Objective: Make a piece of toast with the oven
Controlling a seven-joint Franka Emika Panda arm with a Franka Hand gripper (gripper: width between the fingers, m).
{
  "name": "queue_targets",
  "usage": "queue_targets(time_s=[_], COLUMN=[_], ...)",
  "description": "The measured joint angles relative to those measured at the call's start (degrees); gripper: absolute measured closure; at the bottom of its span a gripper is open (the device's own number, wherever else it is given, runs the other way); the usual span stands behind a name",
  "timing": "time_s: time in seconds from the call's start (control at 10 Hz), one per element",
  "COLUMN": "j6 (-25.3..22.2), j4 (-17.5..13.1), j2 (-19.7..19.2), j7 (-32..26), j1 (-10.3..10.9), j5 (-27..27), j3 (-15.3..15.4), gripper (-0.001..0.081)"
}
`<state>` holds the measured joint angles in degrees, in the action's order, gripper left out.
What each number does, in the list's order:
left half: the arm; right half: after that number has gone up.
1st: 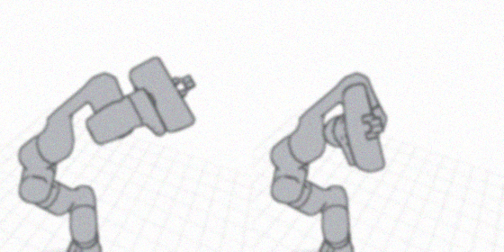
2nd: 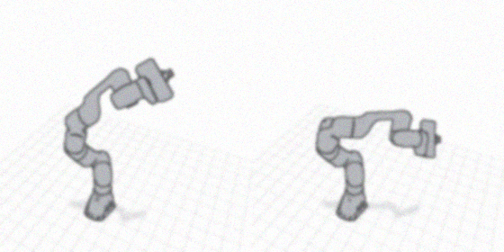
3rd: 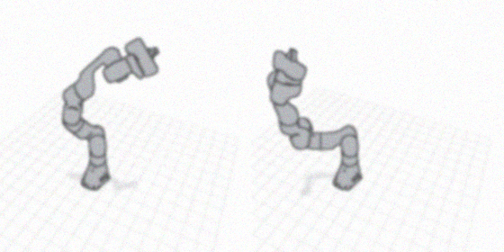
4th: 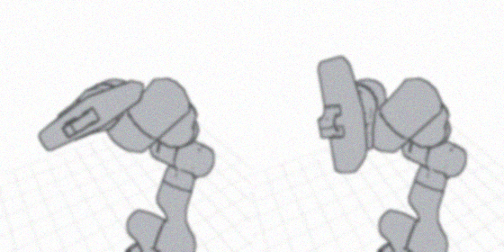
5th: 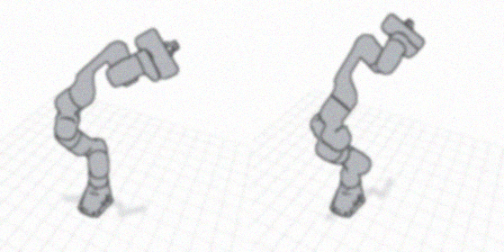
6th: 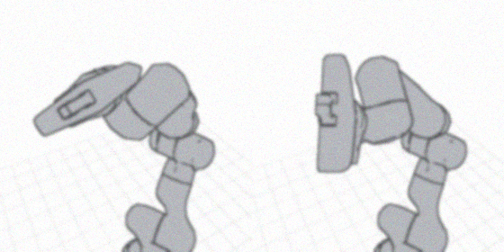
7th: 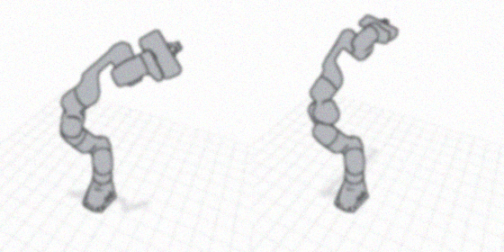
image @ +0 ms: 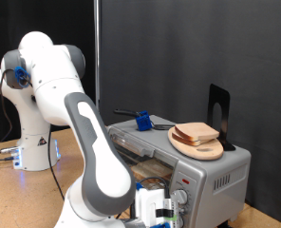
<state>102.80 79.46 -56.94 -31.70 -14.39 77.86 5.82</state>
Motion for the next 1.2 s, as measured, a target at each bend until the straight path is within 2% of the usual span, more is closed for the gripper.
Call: queue_targets(time_s=[0.7,0.9,1.1,1.2], j6=[-5.14,-9.19,-9.12,-6.89], j4=[-0.37,-0.18,0.5,1.48], j2=[-1.19,-1.29,-0.92,-0.27], j7=[-6.56,-8.09,-8.18,-7.9], j1=[-1.59,-2.39,-2.46,-2.39], j5=[1.48,1.48,1.55,2.08], j3=[0.92,1.09,1.07,1.02], gripper=[0.0007,0.0007,0.0007,0.0007])
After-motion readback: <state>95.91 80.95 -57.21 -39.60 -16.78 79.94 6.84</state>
